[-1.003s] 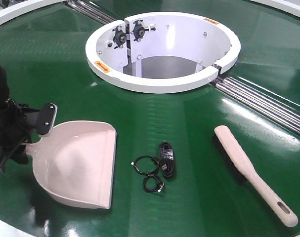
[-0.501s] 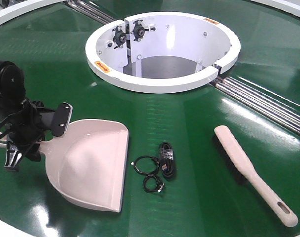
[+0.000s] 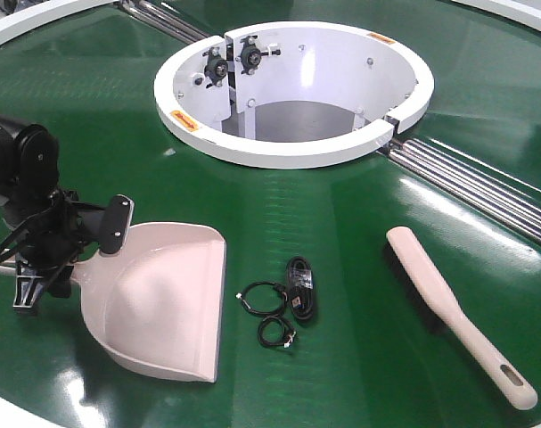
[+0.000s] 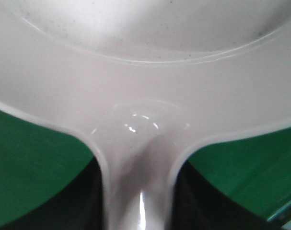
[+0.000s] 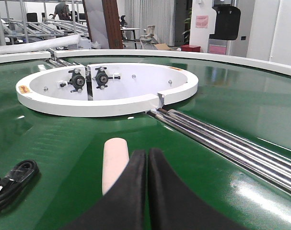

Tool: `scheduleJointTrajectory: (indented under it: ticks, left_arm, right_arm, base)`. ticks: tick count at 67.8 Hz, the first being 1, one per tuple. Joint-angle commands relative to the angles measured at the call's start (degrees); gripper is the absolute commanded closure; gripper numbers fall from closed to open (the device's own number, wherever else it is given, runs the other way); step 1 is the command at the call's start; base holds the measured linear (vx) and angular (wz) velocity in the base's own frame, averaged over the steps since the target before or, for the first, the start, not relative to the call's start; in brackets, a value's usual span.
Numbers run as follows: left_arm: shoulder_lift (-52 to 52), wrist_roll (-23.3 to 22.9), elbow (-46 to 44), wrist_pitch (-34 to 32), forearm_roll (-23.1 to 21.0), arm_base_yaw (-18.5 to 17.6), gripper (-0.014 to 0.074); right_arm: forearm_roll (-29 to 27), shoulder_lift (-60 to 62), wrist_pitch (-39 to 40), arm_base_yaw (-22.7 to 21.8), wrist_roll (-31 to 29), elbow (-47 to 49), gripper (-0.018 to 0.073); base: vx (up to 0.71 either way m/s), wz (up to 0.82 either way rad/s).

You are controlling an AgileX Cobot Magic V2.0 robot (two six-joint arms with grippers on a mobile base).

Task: Clean and inspect green conveyor with broom and dustpan

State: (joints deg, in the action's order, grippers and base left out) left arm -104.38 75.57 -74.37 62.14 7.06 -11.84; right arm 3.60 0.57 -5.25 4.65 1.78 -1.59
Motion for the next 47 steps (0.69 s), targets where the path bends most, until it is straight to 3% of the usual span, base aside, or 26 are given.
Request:
scheduleJointTrajectory:
  ticks: [1,47]
  left_arm:
    - [2.57,-0.68,-1.57,-0.29,0.38,-0.58,0.0604]
    - [2.63,-0.68,-1.57,-0.24,-0.17,-0.52,0.0604]
  right_arm:
    - [0.56,1.04,4.37,-0.35,-0.09,-1.21,0.0569]
    - [0.56,1.04,4.37,-0.35,-0.09,-1.21,0.0569]
  base:
    - [0.0,0.0]
    - [0.0,0.0]
